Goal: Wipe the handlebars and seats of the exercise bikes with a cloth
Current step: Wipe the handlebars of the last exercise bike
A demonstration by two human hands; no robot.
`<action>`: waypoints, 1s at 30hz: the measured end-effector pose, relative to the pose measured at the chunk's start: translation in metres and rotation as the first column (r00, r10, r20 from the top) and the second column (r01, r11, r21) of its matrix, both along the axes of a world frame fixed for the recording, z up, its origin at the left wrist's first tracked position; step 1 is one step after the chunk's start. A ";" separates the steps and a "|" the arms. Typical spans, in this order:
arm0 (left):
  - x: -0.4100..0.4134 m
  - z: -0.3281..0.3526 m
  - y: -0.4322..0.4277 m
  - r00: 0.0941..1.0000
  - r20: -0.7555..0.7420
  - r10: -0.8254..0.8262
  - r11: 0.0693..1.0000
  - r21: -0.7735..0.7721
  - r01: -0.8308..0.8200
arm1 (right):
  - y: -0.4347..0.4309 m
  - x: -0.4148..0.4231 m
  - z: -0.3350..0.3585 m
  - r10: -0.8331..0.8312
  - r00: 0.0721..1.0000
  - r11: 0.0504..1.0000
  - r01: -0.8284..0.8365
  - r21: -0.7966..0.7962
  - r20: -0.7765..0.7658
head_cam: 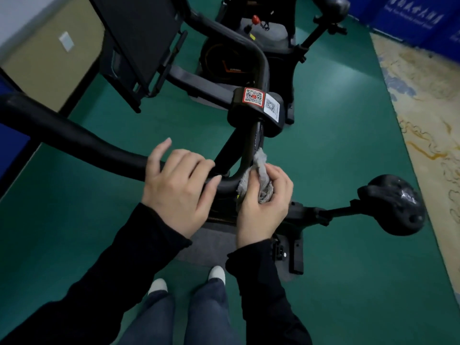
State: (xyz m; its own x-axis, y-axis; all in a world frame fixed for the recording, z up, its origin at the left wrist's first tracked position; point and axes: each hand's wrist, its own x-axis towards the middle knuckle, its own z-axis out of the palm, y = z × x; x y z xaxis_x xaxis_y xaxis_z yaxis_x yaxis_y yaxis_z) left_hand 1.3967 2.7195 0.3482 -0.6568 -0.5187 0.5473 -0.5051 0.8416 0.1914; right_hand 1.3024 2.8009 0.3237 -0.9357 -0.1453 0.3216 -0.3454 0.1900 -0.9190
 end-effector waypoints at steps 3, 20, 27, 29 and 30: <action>-0.016 -0.001 0.009 0.999 0.013 0.038 0.999 0.013 -0.038 | 0.008 -0.011 -0.005 0.088 0.990 0.996 -0.084 0.036 -0.112; -0.029 -0.010 0.019 0.988 -0.059 0.146 0.986 -0.075 -0.150 | -0.001 -0.081 0.002 0.486 0.861 0.872 -0.465 0.153 -0.150; -0.032 -0.011 0.021 0.983 -0.049 0.179 0.980 -0.079 -0.183 | -0.016 -0.110 0.011 0.568 0.809 0.815 -0.530 0.233 -0.148; -0.035 -0.011 0.024 0.980 -0.045 0.195 0.977 -0.079 -0.198 | -0.010 -0.108 0.010 0.621 0.760 0.778 -0.568 0.268 -0.192; -0.037 -0.011 0.025 0.980 -0.047 0.196 0.977 -0.072 -0.199 | -0.009 -0.111 0.011 0.641 0.740 0.763 -0.585 0.275 -0.205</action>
